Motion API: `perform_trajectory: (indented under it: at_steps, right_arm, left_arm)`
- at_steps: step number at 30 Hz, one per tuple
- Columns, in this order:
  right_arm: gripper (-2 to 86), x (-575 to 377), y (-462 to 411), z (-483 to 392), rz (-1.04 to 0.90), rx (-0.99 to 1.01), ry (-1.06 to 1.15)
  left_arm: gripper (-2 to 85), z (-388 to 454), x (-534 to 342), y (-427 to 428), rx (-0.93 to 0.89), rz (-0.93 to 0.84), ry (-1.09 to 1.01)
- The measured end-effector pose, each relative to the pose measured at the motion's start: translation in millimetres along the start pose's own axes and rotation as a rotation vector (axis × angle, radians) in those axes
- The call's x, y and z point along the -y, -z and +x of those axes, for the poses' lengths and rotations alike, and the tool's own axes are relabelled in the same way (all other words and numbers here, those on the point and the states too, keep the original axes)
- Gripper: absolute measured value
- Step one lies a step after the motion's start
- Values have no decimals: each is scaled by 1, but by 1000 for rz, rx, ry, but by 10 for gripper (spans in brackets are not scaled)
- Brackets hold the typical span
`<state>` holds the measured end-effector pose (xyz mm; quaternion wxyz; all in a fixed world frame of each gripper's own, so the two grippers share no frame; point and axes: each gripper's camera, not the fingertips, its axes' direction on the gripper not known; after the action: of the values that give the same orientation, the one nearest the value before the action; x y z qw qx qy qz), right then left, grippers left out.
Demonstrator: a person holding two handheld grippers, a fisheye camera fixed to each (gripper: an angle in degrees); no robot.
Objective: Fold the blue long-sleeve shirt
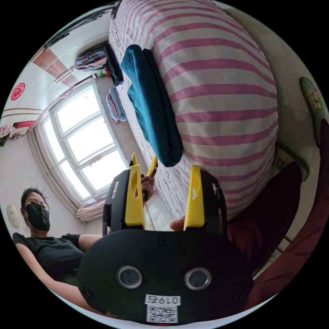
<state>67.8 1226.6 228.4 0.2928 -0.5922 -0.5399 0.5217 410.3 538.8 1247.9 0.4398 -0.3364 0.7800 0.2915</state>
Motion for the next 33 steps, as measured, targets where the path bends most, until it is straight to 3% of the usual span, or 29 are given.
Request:
perform_trajectory:
  at_steps: [19,33]
  right_arm:
    - [165,35,-96,6,49,134,73]
    - [88,43,-93,-30,77,199,59]
  left_arm:
    - [152,11,99,78,-142,-10,-34]
    - [169,38,122,96,-175,-30,9]
